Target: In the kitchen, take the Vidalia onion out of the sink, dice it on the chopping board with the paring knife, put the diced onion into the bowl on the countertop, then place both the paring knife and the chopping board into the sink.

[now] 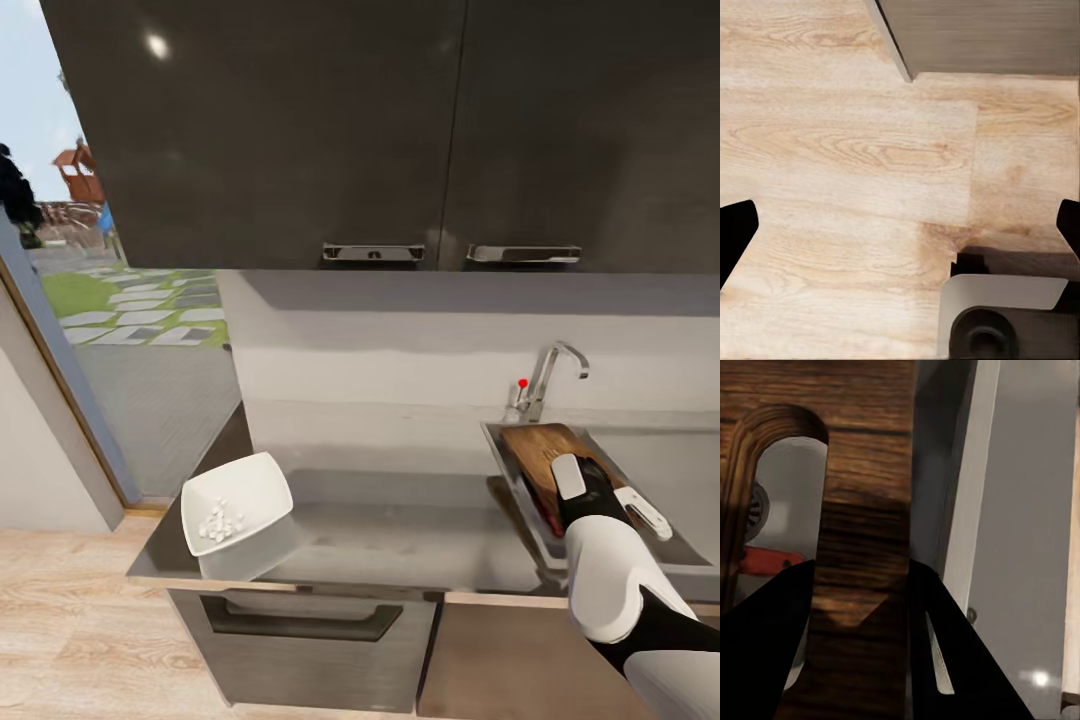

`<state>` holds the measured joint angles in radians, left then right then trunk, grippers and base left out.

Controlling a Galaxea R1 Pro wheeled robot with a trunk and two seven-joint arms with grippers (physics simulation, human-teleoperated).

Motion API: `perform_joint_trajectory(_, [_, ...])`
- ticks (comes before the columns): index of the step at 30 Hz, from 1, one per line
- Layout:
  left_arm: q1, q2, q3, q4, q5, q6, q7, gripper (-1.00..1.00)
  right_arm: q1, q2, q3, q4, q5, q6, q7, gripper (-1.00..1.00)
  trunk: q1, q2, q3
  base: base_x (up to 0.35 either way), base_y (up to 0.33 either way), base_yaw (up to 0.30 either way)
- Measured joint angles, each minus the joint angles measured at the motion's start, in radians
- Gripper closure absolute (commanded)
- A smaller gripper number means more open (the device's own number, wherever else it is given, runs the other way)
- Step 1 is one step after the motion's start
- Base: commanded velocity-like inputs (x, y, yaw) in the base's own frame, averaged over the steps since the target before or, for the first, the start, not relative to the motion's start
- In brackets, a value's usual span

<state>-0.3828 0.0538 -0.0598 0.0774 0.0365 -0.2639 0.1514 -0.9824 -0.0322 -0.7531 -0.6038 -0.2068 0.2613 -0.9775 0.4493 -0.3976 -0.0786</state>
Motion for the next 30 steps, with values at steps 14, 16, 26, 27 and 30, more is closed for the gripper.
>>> perform_joint_trajectory(14, [0.036, 0.026, 0.0, 0.001, 0.001, 0.182, -0.076, -1.0, 0.0, -0.012, -0.007, 0.001, 0.002, -0.004, 0.0, 1.0, 0.0, 0.0, -0.001, 0.036, 0.0, 0.0])
perform_joint_trajectory(16, [0.037, 0.028, 0.0, 0.001, 0.0, 0.191, -0.077, -1.0, 0.0, -0.011, -0.012, 0.001, 0.002, -0.004, 0.0, 1.0, 0.0, 0.0, -0.001, 0.199, 0.0, 0.0])
perform_joint_trajectory(26, [0.038, 0.028, 0.0, 0.001, 0.001, 0.196, -0.077, -1.0, 0.007, -0.01, -0.046, 0.002, 0.007, -0.002, 0.002, 1.0, 0.0, 0.0, -0.014, 0.13, 0.0, 0.0])
perform_joint_trajectory(27, [0.038, 0.028, 0.0, 0.001, 0.001, 0.196, -0.077, -1.0, 0.008, -0.011, -0.066, 0.002, 0.007, -0.003, 0.004, 1.0, 0.0, 0.0, -0.015, 0.006, 0.0, 0.0])
perform_joint_trajectory(30, [0.038, 0.028, 0.0, 0.001, 0.001, 0.196, -0.077, -1.0, 0.01, -0.013, -0.131, 0.002, 0.009, -0.004, 0.009, 1.0, 0.0, 0.0, -0.019, 0.003, 0.0, 0.0])
